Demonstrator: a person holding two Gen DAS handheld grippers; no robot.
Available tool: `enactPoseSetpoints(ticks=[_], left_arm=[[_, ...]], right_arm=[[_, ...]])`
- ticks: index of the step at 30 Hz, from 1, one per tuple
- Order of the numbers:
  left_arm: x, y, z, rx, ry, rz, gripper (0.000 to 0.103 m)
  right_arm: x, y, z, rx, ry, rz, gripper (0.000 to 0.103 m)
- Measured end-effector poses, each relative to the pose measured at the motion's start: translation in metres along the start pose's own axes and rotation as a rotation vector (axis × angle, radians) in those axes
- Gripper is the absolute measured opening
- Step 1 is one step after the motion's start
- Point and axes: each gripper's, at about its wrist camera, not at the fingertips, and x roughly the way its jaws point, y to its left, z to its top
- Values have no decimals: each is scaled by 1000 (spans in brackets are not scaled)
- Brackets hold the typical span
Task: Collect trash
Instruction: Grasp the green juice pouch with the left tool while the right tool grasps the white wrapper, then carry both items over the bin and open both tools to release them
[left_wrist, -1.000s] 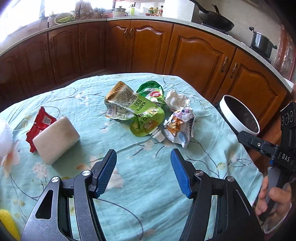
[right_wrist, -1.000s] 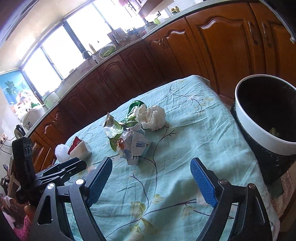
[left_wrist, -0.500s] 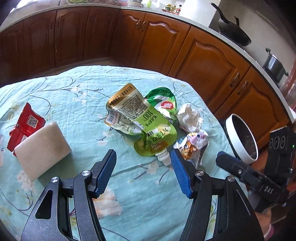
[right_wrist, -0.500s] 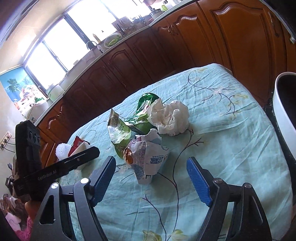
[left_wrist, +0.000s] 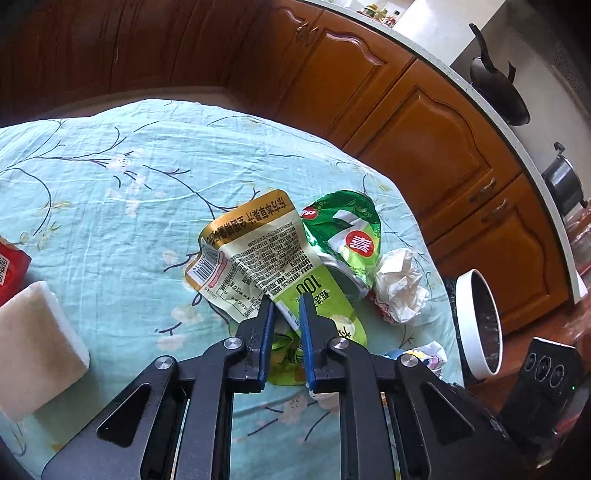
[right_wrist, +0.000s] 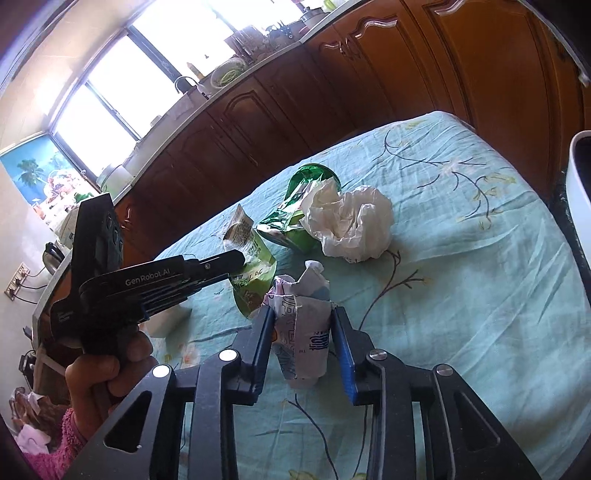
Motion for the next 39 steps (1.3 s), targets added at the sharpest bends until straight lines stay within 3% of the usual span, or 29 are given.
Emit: enactPoseSetpoints(ticks=[8,13,24,39], left_arm=[[-41,-38,-26,173,-40,-28,2],[-58,-64,-49,262,-38,-57,2],[-58,-123,-77,384,-12,-141,2],[-45,-187,-84,477,4,-196,2]], right_arm=[[-55,-14,-7,29,-85,-8,32],[-83,-26,-12,45,-121,-33,32],[-131,-56,-21,93,-198,-108,32],[-185,-98,-20,156,-294,-187,32]])
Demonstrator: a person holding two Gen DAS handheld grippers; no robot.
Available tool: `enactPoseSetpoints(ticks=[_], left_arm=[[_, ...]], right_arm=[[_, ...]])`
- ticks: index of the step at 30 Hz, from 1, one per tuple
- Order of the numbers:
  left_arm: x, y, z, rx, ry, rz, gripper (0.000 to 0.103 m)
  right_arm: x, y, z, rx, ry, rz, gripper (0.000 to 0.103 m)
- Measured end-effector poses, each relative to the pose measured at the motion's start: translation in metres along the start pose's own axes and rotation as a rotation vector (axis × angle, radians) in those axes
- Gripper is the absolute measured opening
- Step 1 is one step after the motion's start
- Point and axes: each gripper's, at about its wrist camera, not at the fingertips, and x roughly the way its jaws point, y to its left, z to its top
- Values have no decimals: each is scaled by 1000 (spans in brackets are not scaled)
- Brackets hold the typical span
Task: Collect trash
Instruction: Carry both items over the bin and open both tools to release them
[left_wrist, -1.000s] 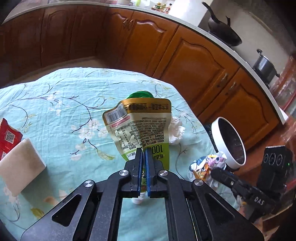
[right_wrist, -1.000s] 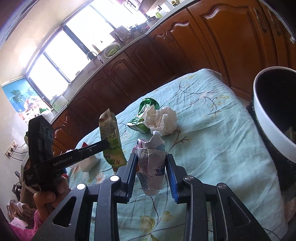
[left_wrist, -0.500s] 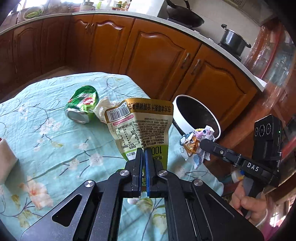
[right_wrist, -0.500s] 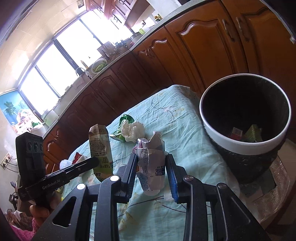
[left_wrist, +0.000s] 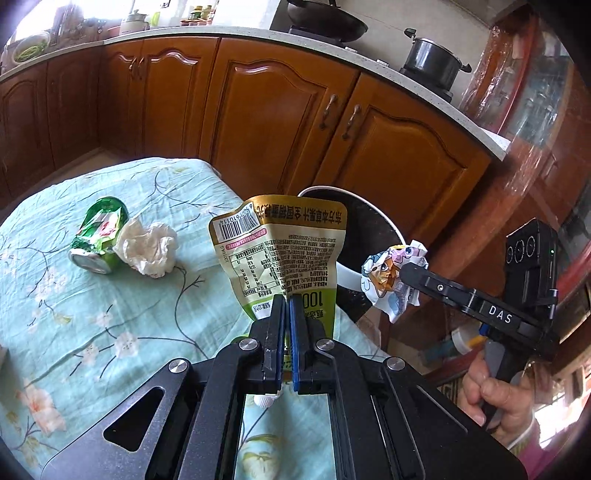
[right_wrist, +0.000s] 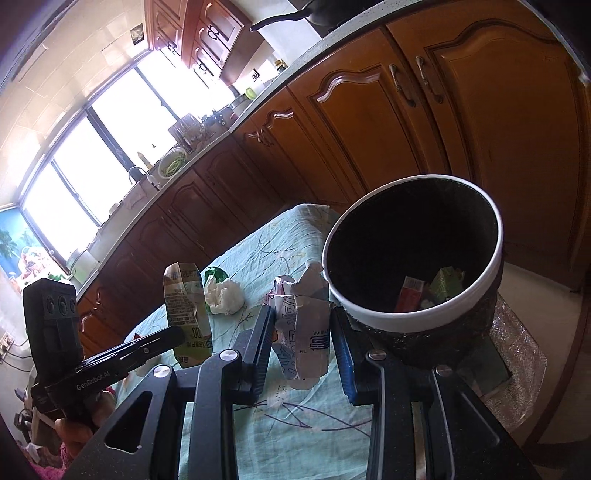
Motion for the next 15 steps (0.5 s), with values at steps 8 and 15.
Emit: enactPoseSetpoints(ticks=[8,15], left_arm=[[22,-26,16,33,16,-27,2],[40,-41,40,56,20,-54,2]], right_arm=[[-9,-18,13,13,-31,-30,32],[-12,-33,29,27,-56,-64,32]])
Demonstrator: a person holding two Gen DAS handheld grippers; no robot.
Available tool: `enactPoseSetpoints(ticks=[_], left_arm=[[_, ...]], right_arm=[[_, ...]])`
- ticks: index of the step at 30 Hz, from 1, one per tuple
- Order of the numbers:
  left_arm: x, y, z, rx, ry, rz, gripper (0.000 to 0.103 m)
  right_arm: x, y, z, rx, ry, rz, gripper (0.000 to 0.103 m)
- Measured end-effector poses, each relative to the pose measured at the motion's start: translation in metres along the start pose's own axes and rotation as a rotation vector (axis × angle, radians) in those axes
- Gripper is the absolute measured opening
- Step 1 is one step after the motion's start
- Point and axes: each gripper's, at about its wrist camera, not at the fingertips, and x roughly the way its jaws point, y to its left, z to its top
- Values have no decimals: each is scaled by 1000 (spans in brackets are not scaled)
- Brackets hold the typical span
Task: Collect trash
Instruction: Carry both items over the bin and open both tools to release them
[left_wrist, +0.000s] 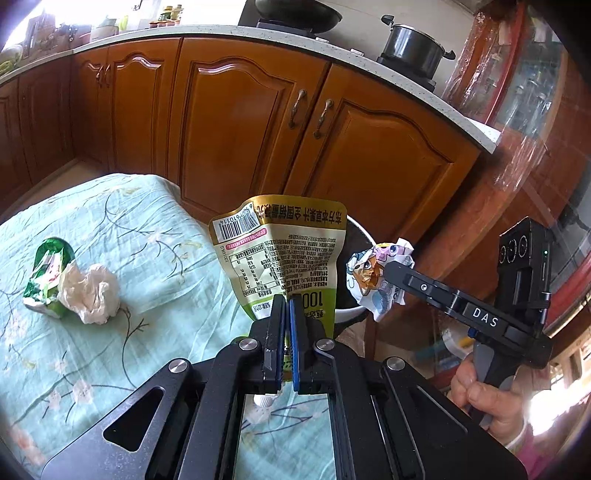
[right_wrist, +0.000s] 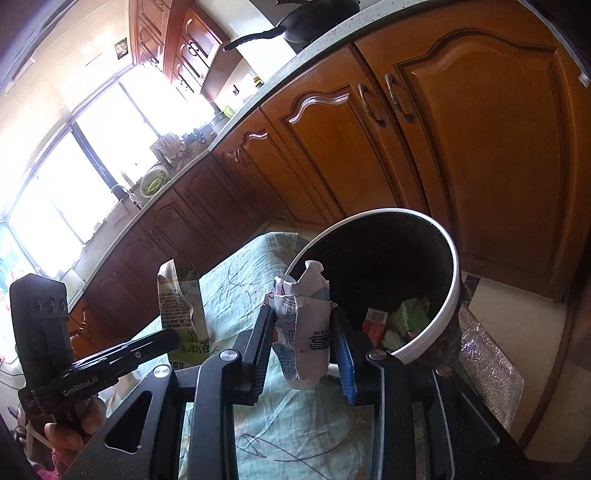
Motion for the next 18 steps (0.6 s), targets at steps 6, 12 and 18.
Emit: enactPoseSetpoints(ticks=[6,12,18], left_arm=[[23,-12,23,26,28,-18,2],[54,-23,38,59,85,-9,2],[79,-32,45,83,126,5,2]], right_arm=[[9,-11,12,11,2,-34,32],[16,-21,21,6,7,-70,32],[22,-32,25,14,22,-108,32]])
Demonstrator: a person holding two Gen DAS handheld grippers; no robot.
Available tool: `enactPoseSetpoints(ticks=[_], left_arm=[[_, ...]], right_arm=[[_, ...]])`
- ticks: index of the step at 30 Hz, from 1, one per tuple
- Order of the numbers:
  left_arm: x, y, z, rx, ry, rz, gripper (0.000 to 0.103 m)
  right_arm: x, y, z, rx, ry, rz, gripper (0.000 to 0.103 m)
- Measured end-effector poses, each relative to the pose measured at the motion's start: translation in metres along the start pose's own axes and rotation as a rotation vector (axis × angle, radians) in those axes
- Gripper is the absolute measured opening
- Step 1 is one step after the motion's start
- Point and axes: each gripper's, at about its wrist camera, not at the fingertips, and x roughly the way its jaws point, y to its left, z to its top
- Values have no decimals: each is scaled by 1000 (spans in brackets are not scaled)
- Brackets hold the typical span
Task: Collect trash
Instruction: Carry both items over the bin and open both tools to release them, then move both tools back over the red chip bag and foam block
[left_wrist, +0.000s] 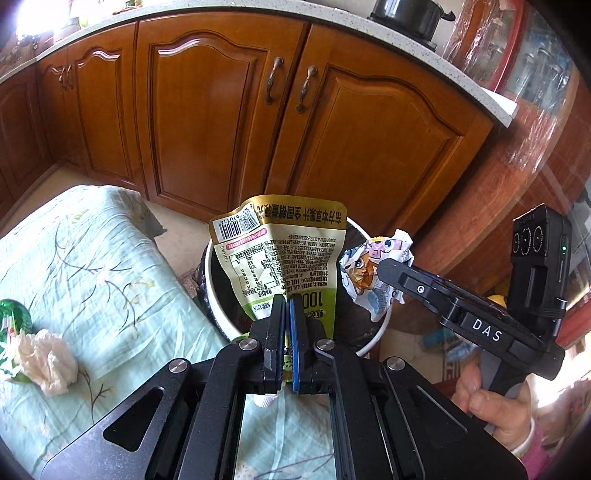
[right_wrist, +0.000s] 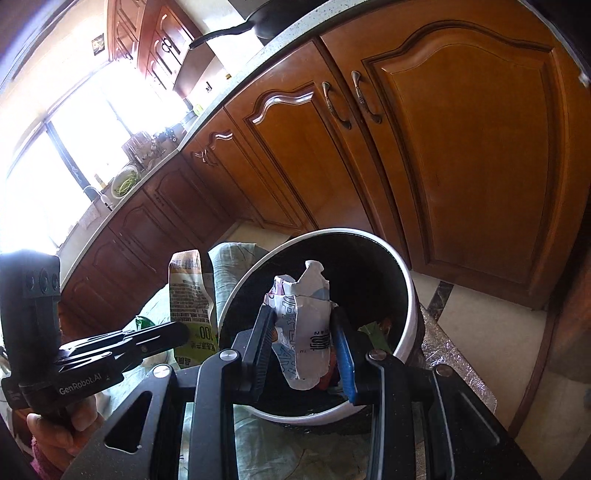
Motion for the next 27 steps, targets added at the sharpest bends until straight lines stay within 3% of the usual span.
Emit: enactPoseSetpoints(ticks=[12,15,17,21,27], left_arm=[[27,-7,12,4,45,19,2],[32,-7,14,-10,52,27,2],[34,-5,16,-23,60,18,2],[36,-2,15,-45,59,-5,5],[25,1,12,-54,26,-20,18]], right_arm=[[9,-11,2,4,33,-28,33],[13,-12,2,7,42,-32,38],[15,-14,4,19,44,-30,47],[15,-17,5,36,39,-24,53],[6,-19,1,63,13,-19,61]])
